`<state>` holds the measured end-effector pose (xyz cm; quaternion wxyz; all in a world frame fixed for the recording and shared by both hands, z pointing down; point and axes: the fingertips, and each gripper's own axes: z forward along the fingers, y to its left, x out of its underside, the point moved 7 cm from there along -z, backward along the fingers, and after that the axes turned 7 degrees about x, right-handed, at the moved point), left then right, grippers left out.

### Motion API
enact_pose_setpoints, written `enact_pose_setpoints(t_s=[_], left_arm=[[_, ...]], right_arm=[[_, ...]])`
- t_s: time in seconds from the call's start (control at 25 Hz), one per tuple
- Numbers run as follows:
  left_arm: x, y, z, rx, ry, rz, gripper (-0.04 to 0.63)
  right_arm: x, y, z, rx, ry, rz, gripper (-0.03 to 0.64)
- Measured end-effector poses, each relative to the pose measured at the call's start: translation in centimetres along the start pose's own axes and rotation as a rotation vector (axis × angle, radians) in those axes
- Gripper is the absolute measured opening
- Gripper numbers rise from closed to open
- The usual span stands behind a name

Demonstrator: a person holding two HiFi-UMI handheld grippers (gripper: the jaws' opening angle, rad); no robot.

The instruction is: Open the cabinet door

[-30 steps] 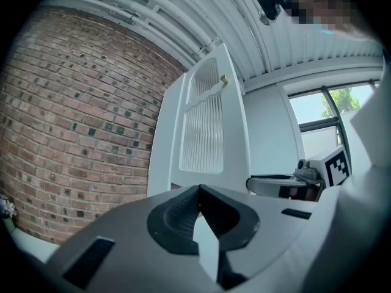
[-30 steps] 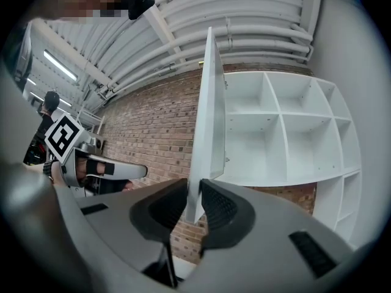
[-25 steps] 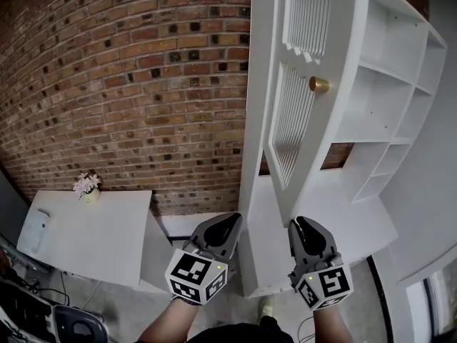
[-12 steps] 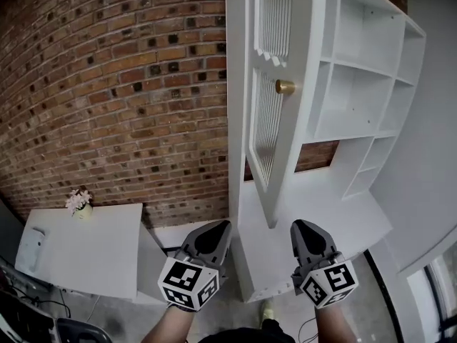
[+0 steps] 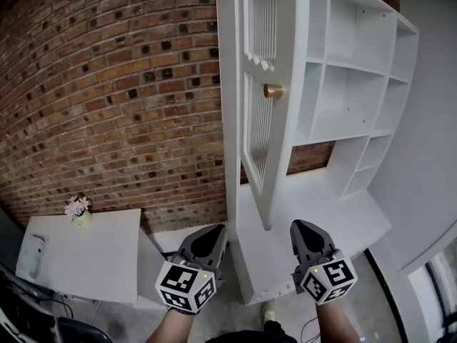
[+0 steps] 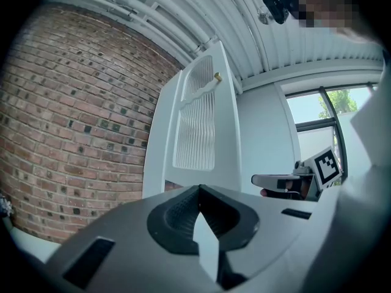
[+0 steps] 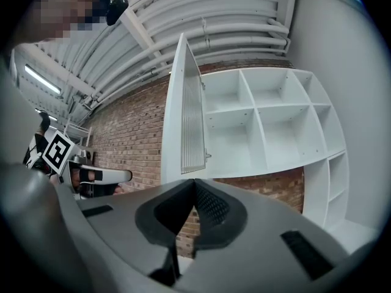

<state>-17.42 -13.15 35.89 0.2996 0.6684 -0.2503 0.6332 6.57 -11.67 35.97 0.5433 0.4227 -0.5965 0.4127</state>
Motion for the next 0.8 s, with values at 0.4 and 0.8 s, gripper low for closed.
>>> enact_pose_setpoints(t_s=[0.4,0.8], left_arm=[[-0.13,-0.05,0.15,-0.003,-0.001,0.0,0.006],[-0.17,-0.11,-0.08,-0.011,-0.002,0.001,0.006]], right_arm=[[0.06,-0.06,-0.02,-0.007,0.002,-0.007,0.005],[0.46,-0.28,-0.21,-0.011,0.008,-0.019,0.005]])
